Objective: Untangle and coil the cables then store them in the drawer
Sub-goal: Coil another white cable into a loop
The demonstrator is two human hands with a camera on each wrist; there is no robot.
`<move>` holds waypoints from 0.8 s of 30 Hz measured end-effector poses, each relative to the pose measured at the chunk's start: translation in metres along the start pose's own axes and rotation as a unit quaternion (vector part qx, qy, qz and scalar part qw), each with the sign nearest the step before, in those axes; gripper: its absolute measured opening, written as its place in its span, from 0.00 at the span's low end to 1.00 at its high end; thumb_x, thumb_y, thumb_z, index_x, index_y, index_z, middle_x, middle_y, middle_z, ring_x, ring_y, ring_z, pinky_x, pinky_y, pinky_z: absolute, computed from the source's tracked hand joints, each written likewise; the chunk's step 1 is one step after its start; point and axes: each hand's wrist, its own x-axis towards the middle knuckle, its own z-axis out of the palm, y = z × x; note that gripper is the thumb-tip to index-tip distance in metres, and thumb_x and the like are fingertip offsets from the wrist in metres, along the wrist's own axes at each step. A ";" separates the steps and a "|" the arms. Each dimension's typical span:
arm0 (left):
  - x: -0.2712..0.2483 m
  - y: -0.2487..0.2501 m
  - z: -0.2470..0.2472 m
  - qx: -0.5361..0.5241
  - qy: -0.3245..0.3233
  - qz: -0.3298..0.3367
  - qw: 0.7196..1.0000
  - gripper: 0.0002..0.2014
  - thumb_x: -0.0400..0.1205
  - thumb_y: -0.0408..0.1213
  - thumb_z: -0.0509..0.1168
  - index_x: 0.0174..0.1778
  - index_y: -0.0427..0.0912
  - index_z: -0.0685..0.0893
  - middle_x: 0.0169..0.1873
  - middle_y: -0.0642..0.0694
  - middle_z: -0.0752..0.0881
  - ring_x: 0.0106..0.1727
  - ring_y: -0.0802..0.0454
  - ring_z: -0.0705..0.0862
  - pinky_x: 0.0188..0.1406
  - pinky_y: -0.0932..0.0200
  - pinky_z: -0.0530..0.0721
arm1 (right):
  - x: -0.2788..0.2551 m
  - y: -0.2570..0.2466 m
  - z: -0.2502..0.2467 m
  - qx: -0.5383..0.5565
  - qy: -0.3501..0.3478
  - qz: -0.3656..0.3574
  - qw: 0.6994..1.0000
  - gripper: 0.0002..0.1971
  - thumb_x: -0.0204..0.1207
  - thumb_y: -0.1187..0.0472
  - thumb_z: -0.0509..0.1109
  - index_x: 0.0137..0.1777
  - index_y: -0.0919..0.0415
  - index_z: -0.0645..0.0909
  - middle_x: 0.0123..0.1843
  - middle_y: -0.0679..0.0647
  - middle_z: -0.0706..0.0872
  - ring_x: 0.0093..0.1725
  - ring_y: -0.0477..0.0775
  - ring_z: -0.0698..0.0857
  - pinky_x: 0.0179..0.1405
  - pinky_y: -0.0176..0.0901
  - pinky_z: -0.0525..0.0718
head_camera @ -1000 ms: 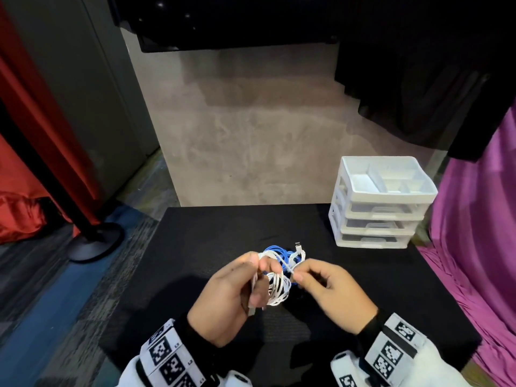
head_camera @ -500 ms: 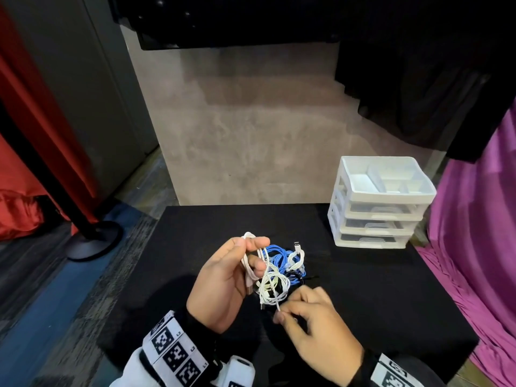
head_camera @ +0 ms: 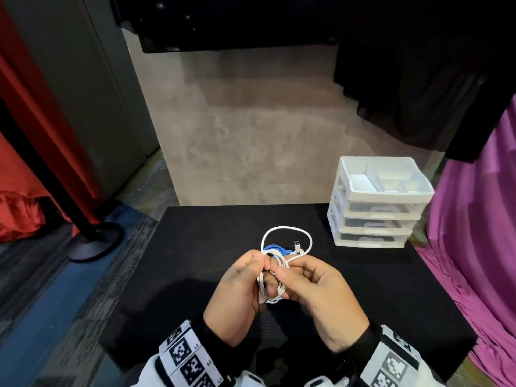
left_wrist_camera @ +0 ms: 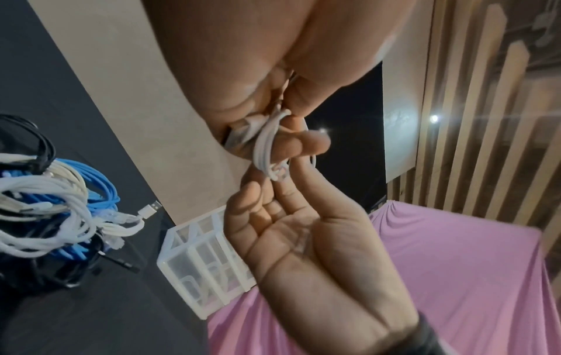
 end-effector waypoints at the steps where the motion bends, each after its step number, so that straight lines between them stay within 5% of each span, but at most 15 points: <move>1: 0.001 -0.004 -0.002 0.025 0.011 0.008 1.000 0.18 0.92 0.40 0.55 0.42 0.37 0.84 0.30 0.36 0.78 0.33 0.42 0.82 0.42 0.48 0.84 | 0.000 0.001 0.000 -0.008 0.010 -0.003 1.000 0.09 0.77 0.62 0.82 0.50 0.67 0.91 0.42 0.69 0.90 0.41 0.62 0.86 0.46 0.52 0.85; 4: 0.002 -0.015 -0.003 0.142 0.069 0.050 0.986 0.18 0.88 0.50 0.62 0.44 0.38 0.84 0.39 0.34 0.82 0.40 0.40 0.83 0.53 0.34 0.84 | 0.003 0.003 -0.003 -0.019 0.041 0.008 0.999 0.01 0.78 0.67 0.79 0.46 0.63 0.92 0.41 0.66 0.91 0.40 0.59 0.83 0.39 0.44 0.82; 8: 0.006 -0.023 -0.010 0.238 0.104 0.091 0.961 0.14 0.89 0.47 0.62 0.41 0.51 0.90 0.54 0.42 0.83 0.47 0.47 0.87 0.60 0.44 0.87 | 0.002 0.005 -0.002 0.022 0.039 0.015 0.999 0.04 0.80 0.67 0.76 0.51 0.62 0.91 0.44 0.66 0.91 0.44 0.63 0.81 0.42 0.46 0.83; 12: 0.007 -0.019 -0.004 0.180 0.057 0.062 0.980 0.16 0.92 0.45 0.58 0.48 0.40 0.87 0.38 0.43 0.87 0.38 0.50 0.84 0.45 0.55 0.87 | 0.002 0.006 -0.001 0.069 0.038 0.023 0.997 0.07 0.82 0.68 0.73 0.58 0.65 0.87 0.48 0.66 0.91 0.46 0.62 0.85 0.48 0.50 0.83; 14: 0.007 -0.018 -0.003 0.163 0.045 0.053 0.984 0.16 0.92 0.41 0.56 0.48 0.34 0.83 0.34 0.44 0.85 0.38 0.50 0.82 0.42 0.56 0.84 | 0.004 0.004 -0.003 0.066 0.031 0.057 0.996 0.06 0.83 0.67 0.72 0.53 0.62 0.90 0.47 0.62 0.92 0.45 0.55 0.88 0.47 0.47 0.82; 17: 0.006 -0.020 -0.007 0.159 0.033 0.043 0.986 0.15 0.91 0.40 0.57 0.49 0.32 0.82 0.34 0.45 0.86 0.38 0.52 0.84 0.42 0.56 0.85 | 0.005 0.003 -0.007 0.050 0.023 0.110 0.992 0.08 0.84 0.64 0.72 0.46 0.58 0.92 0.46 0.58 0.92 0.44 0.50 0.90 0.48 0.46 0.83; 19: 0.006 -0.019 -0.008 0.173 0.032 0.043 0.983 0.14 0.91 0.39 0.58 0.48 0.34 0.84 0.34 0.48 0.88 0.38 0.55 0.85 0.41 0.59 0.85 | 0.004 0.004 -0.010 0.055 0.017 0.130 0.990 0.07 0.84 0.61 0.72 0.54 0.59 0.92 0.52 0.58 0.94 0.49 0.52 0.91 0.51 0.49 0.85; 24: 0.011 -0.017 -0.011 0.212 0.021 0.053 0.976 0.14 0.92 0.42 0.58 0.47 0.44 0.87 0.47 0.38 0.92 0.52 0.38 0.90 0.57 0.40 0.89 | 0.005 0.005 -0.008 0.103 0.013 0.128 0.986 0.13 0.84 0.61 0.70 0.64 0.65 0.87 0.58 0.63 0.93 0.55 0.57 0.90 0.54 0.52 0.87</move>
